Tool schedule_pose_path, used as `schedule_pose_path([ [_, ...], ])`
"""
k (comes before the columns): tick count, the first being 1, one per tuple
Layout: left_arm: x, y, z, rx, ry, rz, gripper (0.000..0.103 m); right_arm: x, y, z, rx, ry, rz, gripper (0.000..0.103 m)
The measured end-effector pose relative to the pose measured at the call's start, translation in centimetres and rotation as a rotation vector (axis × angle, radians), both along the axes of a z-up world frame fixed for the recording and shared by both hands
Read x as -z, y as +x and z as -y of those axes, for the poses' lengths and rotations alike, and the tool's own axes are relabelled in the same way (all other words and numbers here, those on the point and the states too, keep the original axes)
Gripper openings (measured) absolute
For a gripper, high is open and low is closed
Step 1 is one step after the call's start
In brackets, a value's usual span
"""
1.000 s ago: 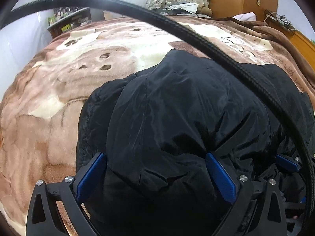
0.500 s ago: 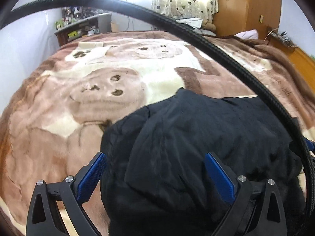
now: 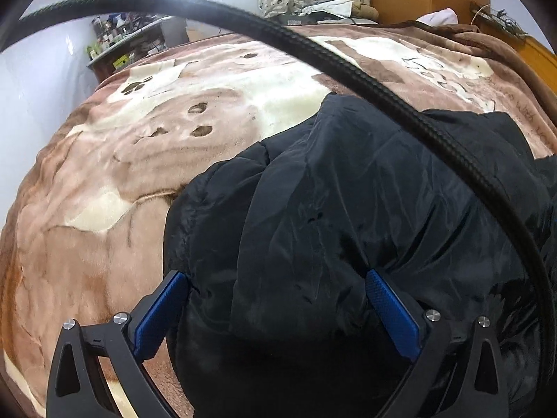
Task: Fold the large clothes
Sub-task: 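Press the folded jacket flat with both open tools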
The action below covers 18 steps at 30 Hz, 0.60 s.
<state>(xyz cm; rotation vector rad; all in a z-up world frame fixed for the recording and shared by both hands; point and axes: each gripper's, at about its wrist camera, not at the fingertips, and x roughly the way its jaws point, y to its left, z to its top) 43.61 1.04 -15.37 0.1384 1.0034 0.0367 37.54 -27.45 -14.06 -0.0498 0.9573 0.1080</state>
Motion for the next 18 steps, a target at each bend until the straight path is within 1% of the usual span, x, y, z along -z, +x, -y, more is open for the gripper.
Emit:
schedule_pose_path([
  [2,-0.5,-0.1,-0.3,-0.010,-0.025,-0.029,0.103,-1.3,-0.2,0.1,0.014,0.010,-0.002,0.053],
  [3,-1.0,-0.4,-0.5,-0.014,-0.049,-0.045,0.103,-2.4,-0.7,0.3,0.024,0.034,0.013,0.053],
  [5,-2.1,-1.4,-0.9,0.006,-0.085,-0.047,0.103,-4.2,-2.1,0.8,0.034,0.087,0.050,0.053],
  [8,-4.0,-3.9,-1.1,0.034,-0.067,-0.033,0.102,-6.2,-4.0,0.7,0.044,0.093,0.084,0.054],
  [10,-5.2,-5.6,-1.4,0.047,-0.096,-0.022,0.102,-7.8,-6.1,0.3,0.025,0.093,0.108,0.054],
  [11,-5.7,-6.3,-1.6,0.044,-0.101,-0.017,0.102,-8.3,-6.8,0.2,0.021,0.089,0.119,0.054],
  [12,-6.5,-7.5,-1.8,0.040,-0.087,0.002,0.102,-9.0,-7.7,0.1,0.019,0.083,0.131,0.054],
  [14,-7.6,-9.0,-2.0,0.053,-0.085,0.021,0.102,-10.2,-9.5,0.0,0.015,0.084,0.145,0.054],
  [17,-9.2,-11.7,-2.7,0.048,-0.117,0.037,0.102,-11.8,-12.4,-0.1,0.016,0.079,0.158,0.054],
  [18,-9.7,-12.8,-3.0,0.038,-0.115,0.049,0.102,-12.0,-13.0,0.0,0.015,0.078,0.158,0.054],
])
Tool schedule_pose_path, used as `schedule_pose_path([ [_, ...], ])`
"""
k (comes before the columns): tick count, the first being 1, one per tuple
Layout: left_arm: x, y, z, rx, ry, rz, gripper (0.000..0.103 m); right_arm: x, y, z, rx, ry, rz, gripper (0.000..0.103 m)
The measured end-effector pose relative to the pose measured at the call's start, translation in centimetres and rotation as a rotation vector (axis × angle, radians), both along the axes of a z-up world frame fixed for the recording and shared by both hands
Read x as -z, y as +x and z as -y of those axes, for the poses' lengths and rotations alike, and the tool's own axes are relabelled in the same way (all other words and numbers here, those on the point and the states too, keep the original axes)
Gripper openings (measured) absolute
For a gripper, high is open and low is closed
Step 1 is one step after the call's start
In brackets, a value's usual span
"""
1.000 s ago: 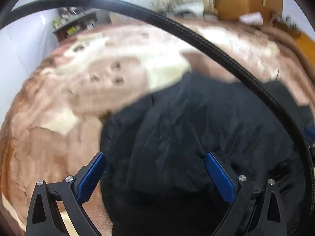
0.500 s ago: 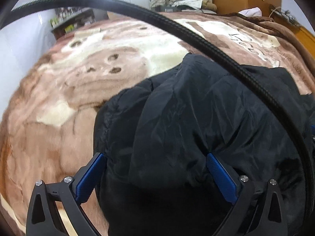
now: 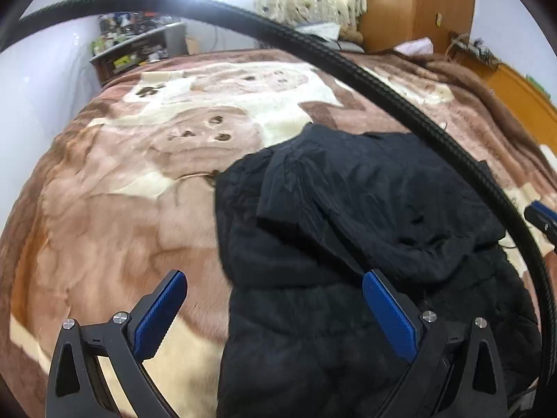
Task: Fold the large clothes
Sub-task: 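Move both tools to the jacket's side edge and grasp it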
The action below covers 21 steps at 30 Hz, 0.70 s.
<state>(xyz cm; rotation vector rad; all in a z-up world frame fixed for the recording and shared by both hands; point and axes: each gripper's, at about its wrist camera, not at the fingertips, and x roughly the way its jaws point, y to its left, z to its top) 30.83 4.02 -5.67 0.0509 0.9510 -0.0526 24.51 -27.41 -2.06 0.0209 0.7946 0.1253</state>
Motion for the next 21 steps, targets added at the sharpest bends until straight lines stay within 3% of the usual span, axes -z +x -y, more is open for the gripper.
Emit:
schedule_pose_path([
  [6,-1.1,-6.7,-1.3,0.034,-0.018,-0.006,0.102,-0.7,-6.7,0.9,0.020,0.006,-0.005,0.054],
  [11,0.4,-11.5,-3.3,0.021,-0.045,-0.063,0.102,0.6,-11.9,2.0,0.033,-0.026,-0.044,0.054],
  [15,2.2,-14.4,-3.5,0.035,-0.007,-0.095,0.102,2.1,-15.2,3.4,0.060,-0.043,-0.082,0.054],
  [17,2.9,-15.7,-3.3,0.046,0.029,-0.094,0.102,2.9,-16.4,4.0,0.082,-0.059,-0.102,0.057],
  [18,3.5,-16.3,-3.1,0.040,0.053,-0.100,0.102,3.2,-16.9,4.1,0.088,-0.067,-0.110,0.064],
  [21,4.8,-17.3,-2.9,0.058,0.019,-0.143,0.102,4.5,-18.7,5.0,0.103,-0.067,-0.141,0.068],
])
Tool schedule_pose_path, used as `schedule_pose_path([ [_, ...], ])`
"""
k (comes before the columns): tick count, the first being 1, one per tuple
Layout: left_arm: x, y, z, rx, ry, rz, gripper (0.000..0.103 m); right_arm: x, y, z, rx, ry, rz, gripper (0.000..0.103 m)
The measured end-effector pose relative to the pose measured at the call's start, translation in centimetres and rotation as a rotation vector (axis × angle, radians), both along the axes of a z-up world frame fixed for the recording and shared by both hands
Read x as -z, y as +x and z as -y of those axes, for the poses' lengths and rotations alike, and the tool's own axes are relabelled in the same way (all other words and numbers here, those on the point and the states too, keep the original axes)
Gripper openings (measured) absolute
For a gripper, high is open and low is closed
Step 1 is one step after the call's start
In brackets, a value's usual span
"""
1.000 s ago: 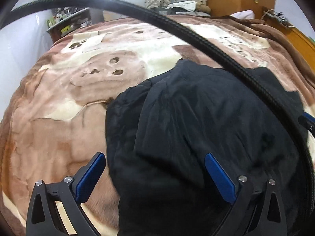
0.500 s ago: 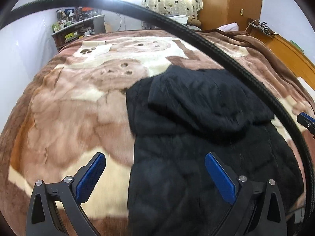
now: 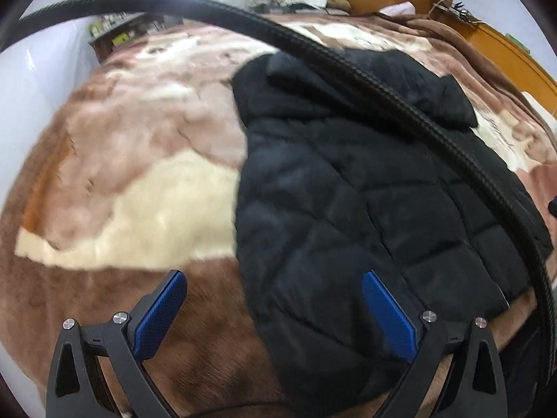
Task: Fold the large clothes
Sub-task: 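Move both tools to the jacket's side edge and grasp it, then lift the side edge with both tools and fold it across the jacket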
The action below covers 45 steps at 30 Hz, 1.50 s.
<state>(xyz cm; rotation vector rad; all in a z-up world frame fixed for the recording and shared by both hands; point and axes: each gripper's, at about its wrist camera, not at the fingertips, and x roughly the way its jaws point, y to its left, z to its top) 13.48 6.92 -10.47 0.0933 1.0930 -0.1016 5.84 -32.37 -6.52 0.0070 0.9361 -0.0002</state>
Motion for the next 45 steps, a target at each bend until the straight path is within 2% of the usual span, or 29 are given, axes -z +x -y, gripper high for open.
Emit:
schedule_pose_path([
  [3,1.3,-1.1,-0.2,-0.028,-0.032,-0.030,0.102,0.9,-1.0,1.1,0.025,0.004,-0.025,0.070],
  [6,2.5,-1.9,0.1,-0.020,-0.022,-0.064,0.102,2.0,-1.9,2.5,0.069,0.016,-0.054,0.076],
  [10,3.7,-2.5,0.5,-0.009,-0.026,-0.102,0.102,3.6,-2.6,3.6,0.089,0.047,-0.111,0.076],
  [12,4.0,-2.8,1.1,0.003,0.010,-0.099,0.102,4.3,-2.9,3.5,0.084,0.047,-0.127,0.076],
  [14,4.1,-2.9,1.3,-0.004,-0.006,-0.104,0.102,4.9,-2.8,3.6,0.085,0.051,-0.137,0.076],
  [15,4.1,-2.8,1.3,-0.011,-0.021,-0.107,0.097,5.2,-2.6,3.6,0.095,0.061,-0.151,0.076],
  [16,4.0,-2.8,1.4,-0.016,-0.041,-0.110,0.086,5.5,-2.6,3.7,0.099,0.074,-0.162,0.076],
  [19,3.8,-3.1,2.3,0.006,-0.019,-0.098,0.078,5.8,-2.4,3.5,0.095,0.106,-0.170,0.075],
  [20,3.7,-3.1,2.7,0.014,-0.005,-0.092,0.077,5.8,-2.4,3.4,0.087,0.109,-0.168,0.074],
  [22,3.6,-3.3,3.1,0.021,0.009,-0.090,0.070,5.8,-2.3,3.1,0.077,0.119,-0.168,0.057],
  [24,3.4,-3.3,3.4,0.023,0.013,-0.086,0.065,5.8,-2.3,2.9,0.079,0.107,-0.166,0.051],
  [25,3.2,-3.2,3.5,0.024,0.014,-0.084,0.055,5.8,-2.3,2.8,0.073,0.113,-0.163,0.044],
  [26,3.0,-3.2,3.5,0.023,0.016,-0.081,0.051,5.6,-2.4,2.8,0.065,0.120,-0.161,0.041],
  [28,2.4,-3.2,3.4,0.026,0.005,-0.072,0.045,5.3,-2.4,2.6,0.045,0.106,-0.149,0.030],
  [31,1.4,-3.0,3.1,0.014,-0.029,-0.054,0.040,4.5,-2.2,1.9,0.012,0.052,-0.138,0.021],
  [34,-0.2,-2.9,2.8,0.007,-0.061,-0.020,0.036,2.9,-2.0,1.3,-0.020,0.029,-0.102,0.017],
  [41,-4.0,-2.0,2.9,0.026,-0.087,0.051,0.034,-1.0,-0.7,1.0,-0.049,0.019,-0.032,0.016],
  [45,-5.8,-0.6,3.1,0.030,-0.095,0.092,0.034,-2.1,0.4,0.7,-0.055,0.003,-0.008,0.016],
])
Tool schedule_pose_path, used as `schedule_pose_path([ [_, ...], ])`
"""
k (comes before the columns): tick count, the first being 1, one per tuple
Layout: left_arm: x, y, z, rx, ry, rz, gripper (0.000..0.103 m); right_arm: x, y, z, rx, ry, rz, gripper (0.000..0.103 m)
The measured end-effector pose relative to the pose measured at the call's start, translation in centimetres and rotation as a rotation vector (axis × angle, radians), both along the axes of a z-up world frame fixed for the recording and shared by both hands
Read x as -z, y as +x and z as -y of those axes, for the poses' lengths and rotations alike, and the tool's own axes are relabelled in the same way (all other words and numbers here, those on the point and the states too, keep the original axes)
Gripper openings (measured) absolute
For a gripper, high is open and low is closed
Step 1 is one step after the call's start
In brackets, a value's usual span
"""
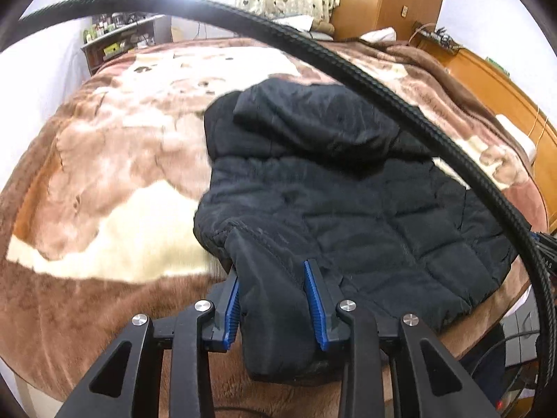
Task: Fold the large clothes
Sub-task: 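Lift the side edge with both tools and fold it across the jacket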
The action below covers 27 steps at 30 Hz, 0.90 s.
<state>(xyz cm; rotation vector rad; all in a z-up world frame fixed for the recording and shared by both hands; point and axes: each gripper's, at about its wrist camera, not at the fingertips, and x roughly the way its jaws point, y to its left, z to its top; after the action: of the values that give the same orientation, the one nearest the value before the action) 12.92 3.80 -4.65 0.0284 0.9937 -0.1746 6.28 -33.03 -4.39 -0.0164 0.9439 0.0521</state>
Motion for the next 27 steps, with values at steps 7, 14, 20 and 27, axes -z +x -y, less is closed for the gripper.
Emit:
schedule_pose_path([
  [7,-2.9,3.6,0.2,-0.009,0.009,0.062,0.034,-2.6,3.6,-0.1,0.009,-0.008,0.044,0.015],
  [14,-4.9,9.1,-0.1,-0.055,0.026,0.114,0.032,-4.6,8.9,0.0,0.013,-0.045,0.059,0.015],
  [20,-5.9,14.4,-1.0,-0.114,0.049,0.134,0.016,-4.8,13.4,0.2,0.003,-0.026,0.040,0.015],
  [27,-2.9,13.7,-1.3,-0.068,0.028,0.063,0.016,-2.9,12.8,-1.1,-0.014,-0.052,0.030,0.015],
])
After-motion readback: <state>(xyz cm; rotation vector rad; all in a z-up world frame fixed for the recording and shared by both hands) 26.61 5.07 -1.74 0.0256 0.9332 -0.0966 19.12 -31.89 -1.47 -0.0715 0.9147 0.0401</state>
